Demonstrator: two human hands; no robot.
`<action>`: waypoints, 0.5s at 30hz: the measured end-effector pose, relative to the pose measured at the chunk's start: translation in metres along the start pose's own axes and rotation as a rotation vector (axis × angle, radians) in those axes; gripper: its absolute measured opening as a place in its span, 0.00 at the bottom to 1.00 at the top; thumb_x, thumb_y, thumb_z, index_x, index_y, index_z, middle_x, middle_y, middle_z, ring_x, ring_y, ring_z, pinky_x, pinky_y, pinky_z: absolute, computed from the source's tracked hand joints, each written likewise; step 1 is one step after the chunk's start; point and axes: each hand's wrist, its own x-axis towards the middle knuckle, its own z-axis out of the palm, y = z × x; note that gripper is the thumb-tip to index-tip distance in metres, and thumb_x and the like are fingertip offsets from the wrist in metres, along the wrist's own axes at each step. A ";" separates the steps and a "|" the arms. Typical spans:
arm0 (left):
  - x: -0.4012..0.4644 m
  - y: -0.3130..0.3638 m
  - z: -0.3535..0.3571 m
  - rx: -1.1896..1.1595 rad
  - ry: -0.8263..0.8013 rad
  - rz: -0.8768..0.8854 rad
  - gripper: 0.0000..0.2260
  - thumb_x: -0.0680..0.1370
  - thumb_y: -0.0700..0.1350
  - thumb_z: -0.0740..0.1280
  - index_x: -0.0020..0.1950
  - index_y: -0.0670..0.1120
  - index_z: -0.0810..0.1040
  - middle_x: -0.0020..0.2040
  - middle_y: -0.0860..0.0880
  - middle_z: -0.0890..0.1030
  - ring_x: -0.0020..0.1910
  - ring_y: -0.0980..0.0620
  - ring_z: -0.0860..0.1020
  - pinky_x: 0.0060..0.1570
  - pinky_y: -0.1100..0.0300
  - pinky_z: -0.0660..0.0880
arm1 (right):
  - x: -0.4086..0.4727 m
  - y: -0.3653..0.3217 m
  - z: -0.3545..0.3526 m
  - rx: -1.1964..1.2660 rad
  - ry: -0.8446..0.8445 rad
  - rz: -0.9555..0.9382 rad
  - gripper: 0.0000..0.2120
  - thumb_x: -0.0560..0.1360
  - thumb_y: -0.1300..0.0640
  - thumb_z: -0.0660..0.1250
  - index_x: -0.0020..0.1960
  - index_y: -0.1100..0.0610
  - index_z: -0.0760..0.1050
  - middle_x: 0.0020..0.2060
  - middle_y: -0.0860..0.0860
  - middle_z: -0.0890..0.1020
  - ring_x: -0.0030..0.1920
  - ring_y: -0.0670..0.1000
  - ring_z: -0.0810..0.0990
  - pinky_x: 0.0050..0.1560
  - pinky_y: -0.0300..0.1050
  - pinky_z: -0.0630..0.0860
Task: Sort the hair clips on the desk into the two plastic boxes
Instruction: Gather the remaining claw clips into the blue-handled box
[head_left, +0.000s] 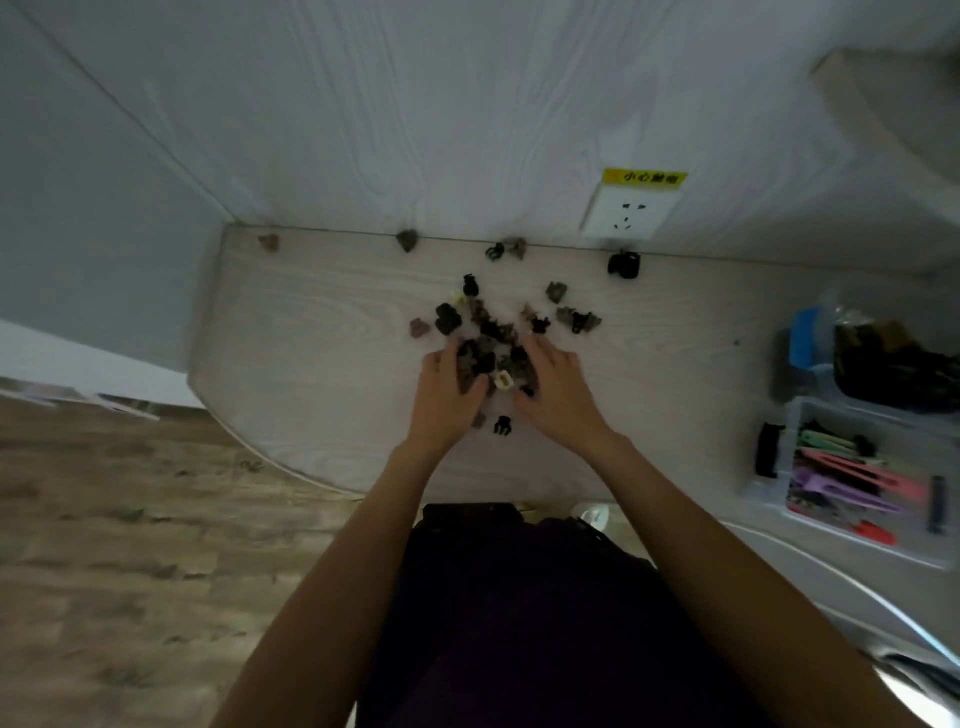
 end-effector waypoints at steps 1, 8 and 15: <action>0.003 0.001 -0.002 0.026 0.004 0.044 0.25 0.78 0.48 0.63 0.73 0.49 0.60 0.65 0.42 0.67 0.60 0.45 0.71 0.59 0.57 0.68 | 0.004 0.002 -0.005 -0.007 0.052 -0.005 0.27 0.77 0.55 0.61 0.74 0.54 0.57 0.73 0.56 0.62 0.71 0.57 0.60 0.70 0.49 0.58; 0.035 -0.031 -0.068 0.058 0.464 0.132 0.14 0.75 0.40 0.65 0.60 0.46 0.76 0.59 0.41 0.74 0.58 0.43 0.71 0.58 0.62 0.64 | 0.051 0.040 -0.056 -0.118 0.441 0.201 0.19 0.76 0.55 0.62 0.67 0.52 0.69 0.68 0.59 0.68 0.69 0.60 0.64 0.68 0.46 0.56; 0.114 -0.063 -0.150 0.068 0.595 -0.154 0.24 0.74 0.42 0.66 0.69 0.41 0.67 0.68 0.37 0.67 0.68 0.40 0.63 0.69 0.53 0.56 | 0.104 0.028 -0.050 -0.016 0.399 0.355 0.19 0.77 0.51 0.61 0.67 0.52 0.67 0.71 0.62 0.59 0.68 0.64 0.60 0.70 0.55 0.58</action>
